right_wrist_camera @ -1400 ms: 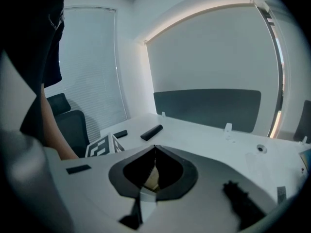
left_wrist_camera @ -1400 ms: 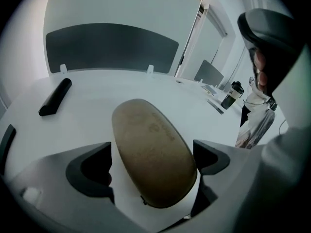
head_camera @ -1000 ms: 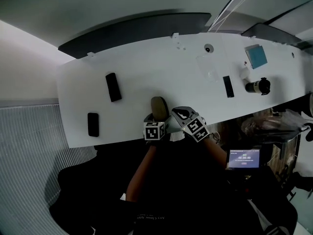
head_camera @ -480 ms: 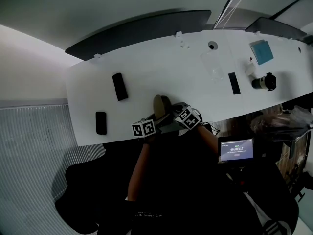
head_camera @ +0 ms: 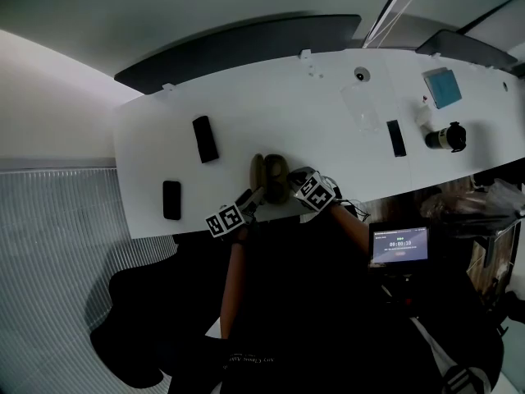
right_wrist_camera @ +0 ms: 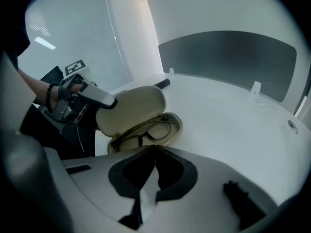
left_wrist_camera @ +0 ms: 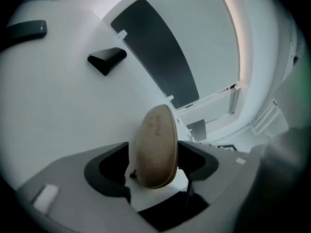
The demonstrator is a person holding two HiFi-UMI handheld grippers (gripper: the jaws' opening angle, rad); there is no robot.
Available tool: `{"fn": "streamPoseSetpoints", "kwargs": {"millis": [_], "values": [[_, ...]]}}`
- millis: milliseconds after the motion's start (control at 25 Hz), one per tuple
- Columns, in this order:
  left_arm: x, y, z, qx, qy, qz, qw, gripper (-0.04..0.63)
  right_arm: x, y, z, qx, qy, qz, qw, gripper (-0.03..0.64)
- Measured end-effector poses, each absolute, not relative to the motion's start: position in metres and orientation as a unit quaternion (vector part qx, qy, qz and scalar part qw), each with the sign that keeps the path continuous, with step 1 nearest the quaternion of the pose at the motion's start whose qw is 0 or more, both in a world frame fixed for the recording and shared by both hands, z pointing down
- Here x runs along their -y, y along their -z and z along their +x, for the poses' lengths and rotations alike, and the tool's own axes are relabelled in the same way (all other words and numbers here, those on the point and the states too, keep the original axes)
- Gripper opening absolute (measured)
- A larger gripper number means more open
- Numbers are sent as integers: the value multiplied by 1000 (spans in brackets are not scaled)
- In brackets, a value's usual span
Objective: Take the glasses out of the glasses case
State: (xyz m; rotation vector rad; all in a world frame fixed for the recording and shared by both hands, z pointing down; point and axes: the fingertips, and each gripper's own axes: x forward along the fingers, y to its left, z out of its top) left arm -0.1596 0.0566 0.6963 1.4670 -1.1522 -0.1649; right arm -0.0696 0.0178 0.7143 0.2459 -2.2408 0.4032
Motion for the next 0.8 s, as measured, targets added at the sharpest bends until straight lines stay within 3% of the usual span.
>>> {"fn": "streamPoseSetpoints", "kwargs": {"millis": [80,200,240,600,800], "values": [[-62,-705,-182,534,75,599,592,286,-16,-714,-68,890,-167,102,412,8],[-73,-722,-200,563,45,570,596,97,-16,-714,-69,889,-173,105,411,8],[-74,-724,-200,562,34,574,594,77,-16,-713,-69,888,-173,104,412,8],[-75,-720,-190,559,2,580,592,71,-12,-708,-67,884,-184,111,415,8],[-81,-713,-188,574,1,561,597,84,3,-666,-79,892,-222,136,370,8]]}}
